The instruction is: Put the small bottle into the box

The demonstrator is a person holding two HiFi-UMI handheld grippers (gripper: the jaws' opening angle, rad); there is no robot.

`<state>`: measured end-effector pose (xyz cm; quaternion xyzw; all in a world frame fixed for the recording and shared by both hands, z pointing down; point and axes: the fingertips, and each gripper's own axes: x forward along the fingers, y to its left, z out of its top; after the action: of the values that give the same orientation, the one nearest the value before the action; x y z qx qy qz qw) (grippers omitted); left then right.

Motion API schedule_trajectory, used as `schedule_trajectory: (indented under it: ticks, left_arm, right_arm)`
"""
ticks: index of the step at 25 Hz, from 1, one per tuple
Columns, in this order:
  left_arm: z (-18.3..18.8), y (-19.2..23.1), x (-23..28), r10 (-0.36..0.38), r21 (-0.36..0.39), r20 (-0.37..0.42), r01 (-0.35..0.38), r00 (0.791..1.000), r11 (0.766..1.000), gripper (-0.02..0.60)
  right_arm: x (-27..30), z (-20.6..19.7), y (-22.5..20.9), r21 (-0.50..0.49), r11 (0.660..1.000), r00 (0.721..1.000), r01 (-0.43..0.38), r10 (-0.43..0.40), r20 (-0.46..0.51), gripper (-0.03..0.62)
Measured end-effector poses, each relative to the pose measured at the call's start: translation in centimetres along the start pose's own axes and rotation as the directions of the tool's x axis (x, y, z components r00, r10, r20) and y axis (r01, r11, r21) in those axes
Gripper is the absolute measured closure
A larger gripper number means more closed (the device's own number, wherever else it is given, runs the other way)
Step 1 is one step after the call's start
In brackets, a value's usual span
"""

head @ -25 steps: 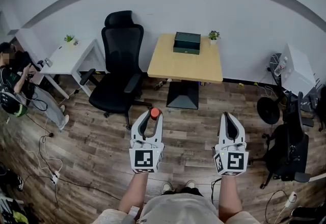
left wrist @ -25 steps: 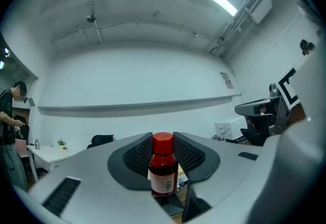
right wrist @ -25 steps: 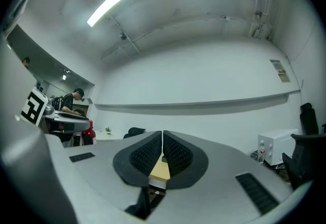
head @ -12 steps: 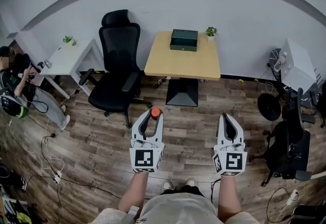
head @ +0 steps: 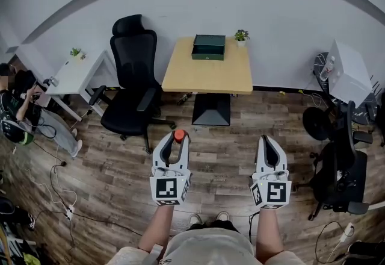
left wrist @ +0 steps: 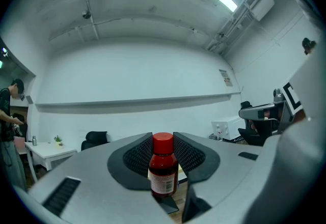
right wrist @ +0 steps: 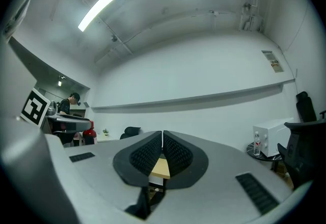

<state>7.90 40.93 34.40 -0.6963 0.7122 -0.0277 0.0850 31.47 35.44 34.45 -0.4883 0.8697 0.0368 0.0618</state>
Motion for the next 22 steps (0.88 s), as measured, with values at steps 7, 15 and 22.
schedule_trajectory:
  ticks: [7, 15, 22]
  left_arm:
    - [-0.2, -2.8, 1.5, 0.016, 0.004, -0.015, -0.015, 1.000, 1.000, 0.449]
    - [-0.1, -4.1, 2.8, 0.012, 0.014, -0.021, -0.011, 1.000, 1.000, 0.449]
    - [-0.8, -3.2, 4.8, 0.006, -0.003, -0.008, -0.006, 1.000, 1.000, 0.449]
  right_arm:
    - [-0.1, -0.7, -3.2, 0.019, 0.999, 1.000, -0.026, 0.026, -0.001, 0.572]
    - [0.3, -1.7, -5.2, 0.037, 0.999, 1.000, -0.020, 0.020, -0.016, 0.572]
    - [2.4, -2.5, -4.7, 0.014, 0.999, 0.999, -0.032, 0.032, -0.025, 0.572]
